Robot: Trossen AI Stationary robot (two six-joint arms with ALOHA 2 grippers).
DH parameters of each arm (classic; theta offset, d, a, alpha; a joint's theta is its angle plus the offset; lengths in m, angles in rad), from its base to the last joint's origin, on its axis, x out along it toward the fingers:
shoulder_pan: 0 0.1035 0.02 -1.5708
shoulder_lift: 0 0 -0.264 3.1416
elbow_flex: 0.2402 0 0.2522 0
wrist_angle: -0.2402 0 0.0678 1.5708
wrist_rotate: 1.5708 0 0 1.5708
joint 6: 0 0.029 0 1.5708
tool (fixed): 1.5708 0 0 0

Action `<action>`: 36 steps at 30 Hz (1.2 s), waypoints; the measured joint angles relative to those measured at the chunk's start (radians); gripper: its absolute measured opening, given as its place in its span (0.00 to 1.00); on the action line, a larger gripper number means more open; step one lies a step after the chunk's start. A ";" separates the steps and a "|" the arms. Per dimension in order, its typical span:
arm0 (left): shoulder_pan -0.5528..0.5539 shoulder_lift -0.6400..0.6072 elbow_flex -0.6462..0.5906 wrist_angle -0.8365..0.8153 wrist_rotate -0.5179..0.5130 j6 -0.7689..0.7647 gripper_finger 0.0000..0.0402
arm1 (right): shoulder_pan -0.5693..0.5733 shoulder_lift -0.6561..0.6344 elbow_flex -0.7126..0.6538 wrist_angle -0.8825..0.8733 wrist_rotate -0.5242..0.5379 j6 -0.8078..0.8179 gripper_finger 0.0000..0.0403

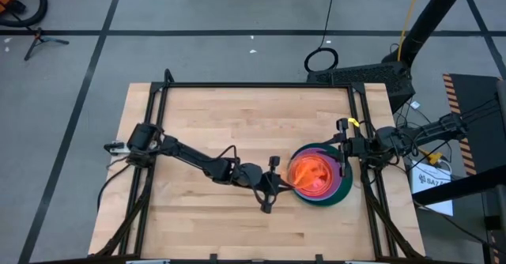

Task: Stack plastic plates
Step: Stack the small orange plate on top of the small pink plate

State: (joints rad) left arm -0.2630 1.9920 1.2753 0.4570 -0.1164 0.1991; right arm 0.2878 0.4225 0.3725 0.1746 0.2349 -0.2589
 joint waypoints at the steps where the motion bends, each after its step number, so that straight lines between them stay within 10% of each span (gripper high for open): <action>1: 0.004 0.010 0.012 0.007 0.019 -0.003 0.01 | 0.000 0.000 0.000 0.000 0.000 0.000 0.21; 36: 0.069 0.149 0.184 -0.125 0.154 -0.104 0.05 | 0.000 0.000 0.000 -0.006 0.000 0.000 0.21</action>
State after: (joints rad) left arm -0.1944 2.1407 1.4597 0.3321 0.0380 0.0952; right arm 0.2874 0.4225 0.3725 0.1684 0.2352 -0.2592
